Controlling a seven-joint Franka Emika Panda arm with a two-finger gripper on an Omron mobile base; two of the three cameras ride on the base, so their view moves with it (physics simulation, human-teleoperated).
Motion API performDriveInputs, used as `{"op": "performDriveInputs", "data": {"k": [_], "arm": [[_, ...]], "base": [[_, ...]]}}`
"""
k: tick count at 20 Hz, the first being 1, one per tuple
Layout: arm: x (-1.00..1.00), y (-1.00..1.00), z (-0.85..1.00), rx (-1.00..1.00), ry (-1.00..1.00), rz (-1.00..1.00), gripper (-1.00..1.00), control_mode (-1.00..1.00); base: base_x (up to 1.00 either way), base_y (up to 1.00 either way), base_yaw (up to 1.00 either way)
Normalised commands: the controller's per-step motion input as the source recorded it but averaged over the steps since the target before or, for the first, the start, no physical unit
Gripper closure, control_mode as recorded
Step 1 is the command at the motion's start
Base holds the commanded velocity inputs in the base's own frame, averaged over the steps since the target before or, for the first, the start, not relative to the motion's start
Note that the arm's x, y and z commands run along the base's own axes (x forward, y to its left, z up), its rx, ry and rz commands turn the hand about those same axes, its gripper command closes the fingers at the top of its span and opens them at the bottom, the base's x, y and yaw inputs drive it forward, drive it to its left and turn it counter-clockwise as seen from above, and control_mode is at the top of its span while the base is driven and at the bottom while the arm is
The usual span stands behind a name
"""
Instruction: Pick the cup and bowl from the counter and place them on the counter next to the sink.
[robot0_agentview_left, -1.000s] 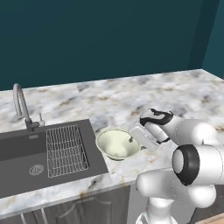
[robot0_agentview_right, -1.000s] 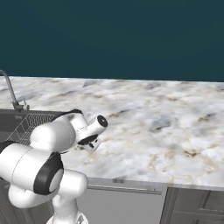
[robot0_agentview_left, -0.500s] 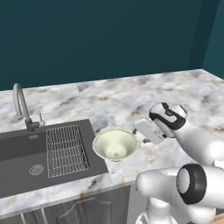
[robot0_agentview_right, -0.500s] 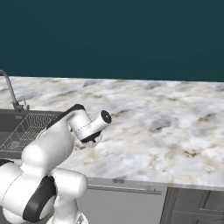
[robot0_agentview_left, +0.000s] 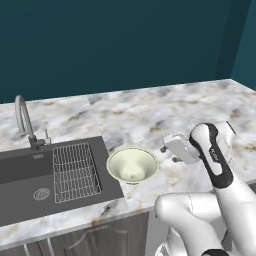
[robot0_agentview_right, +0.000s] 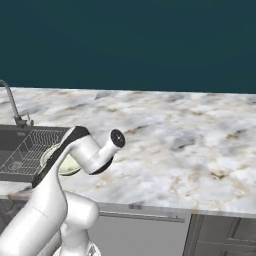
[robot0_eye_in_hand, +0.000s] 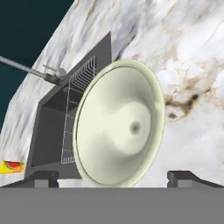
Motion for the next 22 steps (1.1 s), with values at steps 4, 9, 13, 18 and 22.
{"op": "performDriveInputs", "data": {"k": [4,9,13,18,22], "arm": [[-0.33,0.01,0.15,-0.3,0.03,0.02,-1.0,-1.0],[-0.19,0.01,0.07,-0.54,0.18,0.0,-1.0,-1.0],[-0.4,0.06,0.3,-0.44,0.05,0.0,-1.0,-1.0],[-0.92,0.03,0.53,-0.22,-0.07,0.09,-1.0,-1.0],[-1.0,0.0,0.49,-0.17,-0.13,0.17,-1.0,-1.0]], "base": [[0.0,0.0,0.0],[0.0,0.0,0.0],[0.0,0.0,0.0],[0.0,0.0,0.0],[0.0,0.0,0.0]]}}
